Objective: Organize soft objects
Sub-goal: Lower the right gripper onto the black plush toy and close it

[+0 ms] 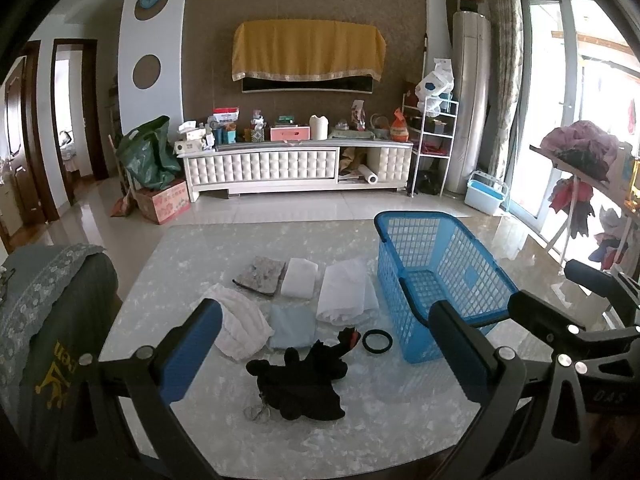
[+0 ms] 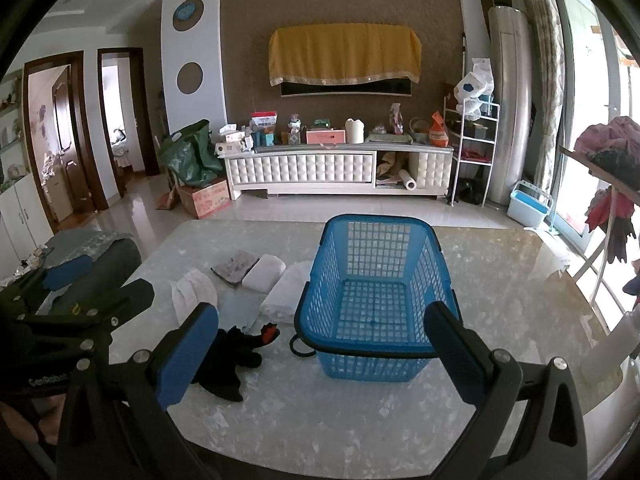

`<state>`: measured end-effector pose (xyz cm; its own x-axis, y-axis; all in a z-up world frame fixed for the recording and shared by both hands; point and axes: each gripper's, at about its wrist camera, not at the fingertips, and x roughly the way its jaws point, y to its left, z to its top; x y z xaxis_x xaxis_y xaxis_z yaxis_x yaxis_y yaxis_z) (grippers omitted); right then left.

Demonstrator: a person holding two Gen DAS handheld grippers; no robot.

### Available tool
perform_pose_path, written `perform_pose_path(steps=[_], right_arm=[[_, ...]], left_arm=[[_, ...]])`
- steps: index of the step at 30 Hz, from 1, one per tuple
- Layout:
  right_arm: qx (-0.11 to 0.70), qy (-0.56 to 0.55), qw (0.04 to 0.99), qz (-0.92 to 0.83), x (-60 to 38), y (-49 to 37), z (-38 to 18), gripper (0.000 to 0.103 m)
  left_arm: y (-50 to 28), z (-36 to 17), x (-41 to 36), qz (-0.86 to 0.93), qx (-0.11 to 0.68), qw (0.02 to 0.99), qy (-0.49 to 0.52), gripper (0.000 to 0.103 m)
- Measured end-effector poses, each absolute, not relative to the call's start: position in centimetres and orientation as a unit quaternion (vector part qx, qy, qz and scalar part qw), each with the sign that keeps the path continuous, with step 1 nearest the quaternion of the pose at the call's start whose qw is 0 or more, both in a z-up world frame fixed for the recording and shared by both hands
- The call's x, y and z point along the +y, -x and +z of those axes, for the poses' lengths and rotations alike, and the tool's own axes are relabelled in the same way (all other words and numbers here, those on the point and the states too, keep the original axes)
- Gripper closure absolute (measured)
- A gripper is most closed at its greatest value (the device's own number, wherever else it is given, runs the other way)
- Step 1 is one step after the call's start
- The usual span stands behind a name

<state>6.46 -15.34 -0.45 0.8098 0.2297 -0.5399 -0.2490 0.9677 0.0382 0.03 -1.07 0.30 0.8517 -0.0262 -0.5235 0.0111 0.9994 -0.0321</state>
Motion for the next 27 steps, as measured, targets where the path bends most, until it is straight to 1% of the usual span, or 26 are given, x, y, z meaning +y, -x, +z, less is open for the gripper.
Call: perform_pose_path(steps=[6, 12, 17, 20, 24, 27], right_arm=[[0.277, 0.012, 0.951, 0.137, -14.9, -7.3, 0.2, 0.000], [0.295, 0.017, 0.941, 0.166, -13.3, -9.3, -0.1, 0.000], [0.335, 0.039, 0.918, 0.211, -10.0, -11.6, -1.4, 0.000], [0.359, 0.062, 0.902, 0.233, -7.4, -12.8, -2.8, 0.000], [0.393, 0.077, 0.878, 0.263, -5.1, -14.2, -4.5, 0.000], [0.423, 0.090, 0.858, 0.278, -3.3, -14.8, -6.2, 0.000]], left_arm=[[-1.2, 0.9, 0.3, -0.048, 0.284, 0.957, 0.026, 0.000], [-2.8, 0.7, 2.7, -0.031, 0.306, 0.951, 0.014, 0.000], [-4.0, -0.3, 5.6, -0.016, 0.342, 0.939, 0.021, 0.000], [-4.5, -1.7, 7.8, -0.005, 0.374, 0.927, 0.031, 0.000], [-4.7, -3.7, 9.9, 0.008, 0.395, 0.918, 0.023, 0.000], [-4.8, -5.1, 11.6, 0.010, 0.409, 0.912, 0.037, 0.000]])
